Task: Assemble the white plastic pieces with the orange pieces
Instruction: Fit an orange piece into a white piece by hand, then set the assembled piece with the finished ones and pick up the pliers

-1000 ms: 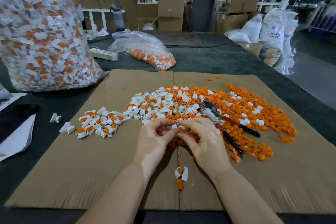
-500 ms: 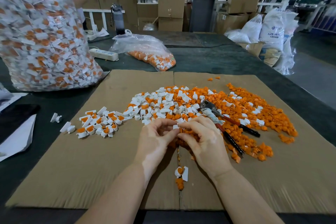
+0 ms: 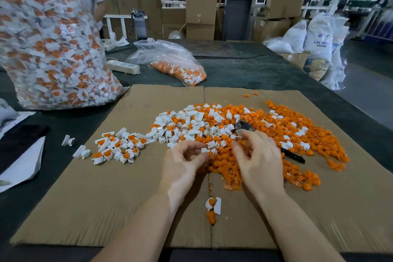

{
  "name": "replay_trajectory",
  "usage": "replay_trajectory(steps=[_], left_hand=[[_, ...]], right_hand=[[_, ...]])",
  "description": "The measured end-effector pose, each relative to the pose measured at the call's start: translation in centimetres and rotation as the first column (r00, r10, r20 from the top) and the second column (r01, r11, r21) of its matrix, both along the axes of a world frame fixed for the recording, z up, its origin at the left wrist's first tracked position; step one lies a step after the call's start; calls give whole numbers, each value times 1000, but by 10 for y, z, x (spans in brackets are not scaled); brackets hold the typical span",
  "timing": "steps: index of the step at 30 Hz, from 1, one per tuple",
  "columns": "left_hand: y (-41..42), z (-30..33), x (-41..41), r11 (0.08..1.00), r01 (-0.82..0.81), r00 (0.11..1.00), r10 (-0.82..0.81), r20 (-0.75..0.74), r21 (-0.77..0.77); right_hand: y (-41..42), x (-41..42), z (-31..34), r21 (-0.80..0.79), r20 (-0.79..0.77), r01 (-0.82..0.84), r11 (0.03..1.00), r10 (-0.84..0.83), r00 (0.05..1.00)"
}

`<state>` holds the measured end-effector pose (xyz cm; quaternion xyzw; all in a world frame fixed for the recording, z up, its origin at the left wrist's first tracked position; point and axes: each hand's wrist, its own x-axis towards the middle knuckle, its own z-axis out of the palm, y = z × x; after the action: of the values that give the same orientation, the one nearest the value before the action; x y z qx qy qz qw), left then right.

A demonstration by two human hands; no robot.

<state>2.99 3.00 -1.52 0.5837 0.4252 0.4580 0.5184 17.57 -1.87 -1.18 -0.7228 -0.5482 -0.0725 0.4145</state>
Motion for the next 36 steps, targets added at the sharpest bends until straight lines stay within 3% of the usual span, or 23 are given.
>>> replay_trajectory(steps=[3,6,8,13,18,24,26,29,36], left_hand=[[1,0,0,999,-2,1000,3,-21,35],[2,-1,1,999,-6,1000,8,-29,45],[3,-1,1,999,-7,1000,8,-25,43],[4,0,2,999,-17,1000,17,-18,38],[9,1,4,998,-41,998,44,46,-52],[17,14,9,975,-38,959,97,266,-218],[20,21,12,963,-18,939,109,327,-268],[26,29,16,940,0,915,138,379,-342],[31,30,14,911,-65,910,221,350,-407]], right_hand=[[3,26,9,-345,31,292,892,-300,953],[8,45,18,-650,57,280,706,-323,945],[13,50,22,-728,72,239,643,-275,959],[18,55,26,-715,128,268,645,-257,958],[14,52,30,-622,137,284,730,-255,957],[5,35,49,-468,48,51,882,-32,998],[0,25,57,-481,-126,-147,864,98,987],[-8,12,66,-504,-394,-390,770,197,898],[-16,2,72,-510,-569,-532,676,198,798]])
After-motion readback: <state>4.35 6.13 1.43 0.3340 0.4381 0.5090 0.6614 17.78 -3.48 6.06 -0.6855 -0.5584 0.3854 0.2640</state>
